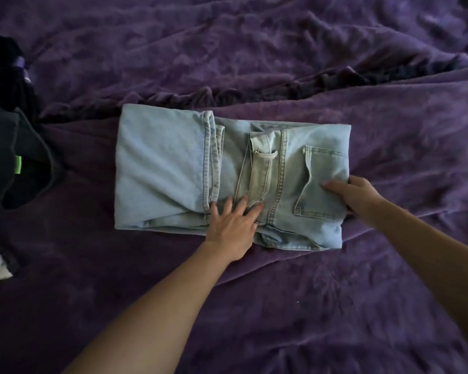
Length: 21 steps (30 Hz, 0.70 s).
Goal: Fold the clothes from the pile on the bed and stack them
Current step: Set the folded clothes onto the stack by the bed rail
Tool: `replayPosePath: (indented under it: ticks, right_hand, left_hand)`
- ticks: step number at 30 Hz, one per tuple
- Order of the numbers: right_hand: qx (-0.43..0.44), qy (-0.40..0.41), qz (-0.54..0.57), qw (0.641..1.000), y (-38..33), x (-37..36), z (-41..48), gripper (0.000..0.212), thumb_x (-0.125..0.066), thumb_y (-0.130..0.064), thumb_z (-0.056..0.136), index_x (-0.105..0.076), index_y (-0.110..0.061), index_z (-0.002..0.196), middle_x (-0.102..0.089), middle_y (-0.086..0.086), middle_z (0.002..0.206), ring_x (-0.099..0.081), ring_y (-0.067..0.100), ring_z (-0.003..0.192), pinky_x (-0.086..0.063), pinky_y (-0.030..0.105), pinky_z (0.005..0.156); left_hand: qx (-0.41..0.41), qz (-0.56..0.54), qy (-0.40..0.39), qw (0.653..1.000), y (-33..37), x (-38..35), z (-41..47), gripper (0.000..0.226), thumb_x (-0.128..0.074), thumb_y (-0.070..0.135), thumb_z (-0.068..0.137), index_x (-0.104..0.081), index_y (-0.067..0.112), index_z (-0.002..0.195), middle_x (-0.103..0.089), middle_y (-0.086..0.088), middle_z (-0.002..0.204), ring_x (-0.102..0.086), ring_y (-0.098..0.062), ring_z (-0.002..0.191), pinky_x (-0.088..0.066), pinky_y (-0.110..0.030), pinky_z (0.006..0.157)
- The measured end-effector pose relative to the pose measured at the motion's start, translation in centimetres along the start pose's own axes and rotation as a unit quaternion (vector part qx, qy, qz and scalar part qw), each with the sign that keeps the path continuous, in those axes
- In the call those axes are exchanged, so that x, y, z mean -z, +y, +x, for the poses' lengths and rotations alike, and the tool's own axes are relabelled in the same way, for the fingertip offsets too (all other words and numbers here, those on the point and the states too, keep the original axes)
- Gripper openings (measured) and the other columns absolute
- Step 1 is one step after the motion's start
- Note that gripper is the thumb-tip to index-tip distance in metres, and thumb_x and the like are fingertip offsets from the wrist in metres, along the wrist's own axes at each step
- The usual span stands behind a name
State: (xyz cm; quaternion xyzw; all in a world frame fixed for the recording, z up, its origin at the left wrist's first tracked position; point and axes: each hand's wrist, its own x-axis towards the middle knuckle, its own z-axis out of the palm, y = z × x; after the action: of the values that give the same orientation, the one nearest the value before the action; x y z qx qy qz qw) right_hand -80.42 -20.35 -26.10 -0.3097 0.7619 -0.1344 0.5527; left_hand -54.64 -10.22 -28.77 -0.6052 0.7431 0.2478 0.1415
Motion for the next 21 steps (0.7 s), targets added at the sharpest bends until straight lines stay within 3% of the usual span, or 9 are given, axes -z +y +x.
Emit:
replayPosePath:
  ticks: [2,4,7,10,13,15,18,21]
  right_hand:
    - [0.038,-0.015,0.002,0.999,-1.8,-1.0,-1.9,0.031,-0.078,-0.022,0.076,-0.069,-0.006,0.102,-0.074,0.009,0.092,-0.071,0.025,0.079,-0.057,0.034,0.067]
    - [0.079,-0.047,0.018,0.996,-5.0,-2.4,-4.5,0.024,-0.079,-0.020,0.075,-0.070,-0.007,0.094,-0.076,0.006,0.086,-0.073,0.023,0.076,-0.059,0.034,0.062]
    - [0.141,-0.073,-0.023,0.987,-10.6,-6.4,-8.5,0.018,-0.076,-0.021,0.077,-0.069,-0.007,0.086,-0.074,0.003,0.074,-0.072,0.020,0.066,-0.056,0.028,0.051]
    - [0.190,-0.084,-0.138,0.968,-15.4,-12.8,-11.2,0.024,-0.072,-0.027,0.076,-0.067,-0.003,0.076,-0.069,0.009,0.057,-0.070,0.023,0.053,-0.056,0.033,0.049]
    - [0.243,-0.078,-0.282,0.925,-18.1,-21.1,-12.7,0.029,-0.061,-0.035,0.075,-0.064,-0.007,0.066,-0.066,0.002,0.048,-0.066,0.011,0.050,-0.054,0.029,0.056]
    - [0.280,-0.077,-0.365,0.885,-18.6,-27.1,-12.7,0.031,-0.058,-0.039,0.079,-0.064,-0.009,0.074,-0.071,0.003,0.063,-0.068,0.015,0.072,-0.052,0.029,0.065]
    - [0.278,-0.124,-0.436,0.847,-17.3,-34.8,-11.7,0.041,-0.055,-0.039,0.088,-0.062,-0.005,0.109,-0.066,0.015,0.110,-0.060,0.032,0.107,-0.047,0.032,0.085]
    - [0.284,-0.177,-0.448,0.829,-14.9,-37.3,-11.1,0.031,-0.050,-0.027,0.093,-0.064,-0.008,0.113,-0.064,0.014,0.117,-0.059,0.033,0.110,-0.047,0.032,0.088]
  left_hand:
    - [-0.015,-0.027,0.000,1.000,-0.5,1.0,-0.3,0.053,-0.035,0.034,0.099,-0.016,0.038,0.149,-0.029,0.000,0.153,-0.033,-0.029,0.133,-0.022,-0.055,0.109]
    - [-0.020,-0.130,0.046,0.990,-1.6,2.5,-1.2,0.047,-0.041,0.024,0.097,-0.039,0.032,0.143,-0.045,-0.002,0.139,-0.044,-0.027,0.123,-0.035,-0.044,0.103]
    - [0.021,-0.325,0.167,0.930,-4.9,5.2,-3.6,0.031,-0.049,0.007,0.092,-0.067,0.012,0.117,-0.059,-0.006,0.114,-0.055,-0.023,0.105,-0.045,-0.034,0.092]
    - [0.100,-0.379,0.264,0.881,-10.1,6.7,-7.2,0.023,-0.053,0.000,0.089,-0.070,0.006,0.102,-0.063,-0.008,0.099,-0.062,-0.023,0.091,-0.050,-0.036,0.082]
    - [0.201,-0.374,0.300,0.854,-15.9,6.6,-10.6,0.021,-0.055,-0.003,0.087,-0.071,0.005,0.098,-0.067,-0.010,0.096,-0.064,-0.027,0.088,-0.049,-0.034,0.081]
    - [0.256,-0.359,0.309,0.843,-19.6,5.8,-12.5,0.023,-0.054,-0.005,0.086,-0.071,0.005,0.098,-0.068,-0.011,0.096,-0.064,-0.029,0.089,-0.046,-0.032,0.082]
    - [0.305,-0.350,0.298,0.834,-23.6,4.4,-14.0,0.024,-0.052,-0.003,0.087,-0.071,0.006,0.100,-0.067,-0.012,0.099,-0.064,-0.030,0.091,-0.045,-0.034,0.083]
    - [0.313,-0.362,0.298,0.826,-25.4,4.0,-13.5,0.023,-0.051,0.004,0.090,-0.069,0.009,0.105,-0.062,-0.012,0.104,-0.063,-0.028,0.091,-0.046,-0.033,0.082]
